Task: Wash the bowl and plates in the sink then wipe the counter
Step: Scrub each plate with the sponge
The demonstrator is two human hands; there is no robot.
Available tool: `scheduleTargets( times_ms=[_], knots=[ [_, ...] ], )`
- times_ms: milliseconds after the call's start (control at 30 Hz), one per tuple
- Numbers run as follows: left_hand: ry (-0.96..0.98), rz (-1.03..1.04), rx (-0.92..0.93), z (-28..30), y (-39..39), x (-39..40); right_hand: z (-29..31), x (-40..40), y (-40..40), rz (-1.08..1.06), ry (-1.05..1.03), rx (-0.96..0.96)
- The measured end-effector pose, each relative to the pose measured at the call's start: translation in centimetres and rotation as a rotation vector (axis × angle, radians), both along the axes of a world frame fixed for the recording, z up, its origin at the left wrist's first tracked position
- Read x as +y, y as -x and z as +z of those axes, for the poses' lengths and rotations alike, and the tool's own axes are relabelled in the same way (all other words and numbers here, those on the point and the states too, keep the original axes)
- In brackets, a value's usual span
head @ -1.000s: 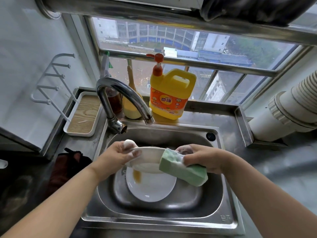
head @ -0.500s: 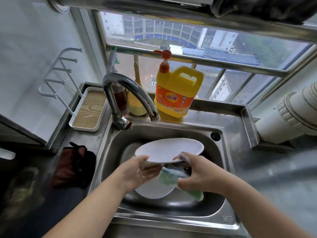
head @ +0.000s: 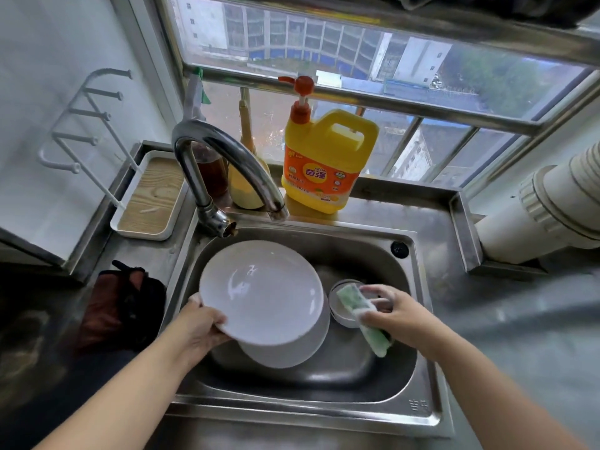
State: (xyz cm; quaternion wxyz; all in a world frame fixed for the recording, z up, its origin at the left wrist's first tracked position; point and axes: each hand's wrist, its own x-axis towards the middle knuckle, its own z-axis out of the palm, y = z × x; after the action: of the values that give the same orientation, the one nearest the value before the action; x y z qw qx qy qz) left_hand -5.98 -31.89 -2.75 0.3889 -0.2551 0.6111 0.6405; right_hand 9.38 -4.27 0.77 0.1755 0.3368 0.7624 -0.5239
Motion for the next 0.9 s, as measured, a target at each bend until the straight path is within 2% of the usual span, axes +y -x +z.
scheduleTargets(
  times_ms=[133, 300, 467, 567, 633, 700, 767, 800, 900],
  knots=[
    [0.019, 0.020, -0.036, -1.2, -0.4, -0.8, -4.5, 0.4, 2.7, -0.053, -0.434, -0.095],
    [0.042, -0.005, -0.061, -2.5, -0.9, -0.9, -9.3, -0.1, 5.6, -0.010, -0.640, -0.061],
    [0.036, -0.002, -0.066, -3.7, -0.9, -0.9, -12.8, 0.6, 5.9, -0.012, -0.553, -0.206],
    [0.012, 0.039, -0.058, -4.3, -0.7, -1.0, -13.2, 0.9, 5.1, 0.104, -0.595, -0.290],
    [0.013, 0.047, -0.056, -4.6, -0.5, -1.2, -12.6, 0.9, 5.1, 0.185, -0.703, -0.285],
    [0.022, 0.054, -0.055, -4.8, -0.3, -1.4, -11.5, 0.5, 5.1, 0.150, -0.778, -0.180],
    [0.027, 0.069, -0.058, -4.7, -0.3, -1.5, -11.2, -0.8, 4.6, 0.023, -0.676, -0.081],
    [0.027, 0.080, -0.060, -4.6, -0.5, -1.4, -11.3, -1.6, 4.2, -0.013, -0.581, -0.103],
    [0.023, 0.107, -0.067, -4.5, -0.8, -1.0, -13.6, -4.3, 2.8, 0.121, -0.350, -0.335]
  ],
)
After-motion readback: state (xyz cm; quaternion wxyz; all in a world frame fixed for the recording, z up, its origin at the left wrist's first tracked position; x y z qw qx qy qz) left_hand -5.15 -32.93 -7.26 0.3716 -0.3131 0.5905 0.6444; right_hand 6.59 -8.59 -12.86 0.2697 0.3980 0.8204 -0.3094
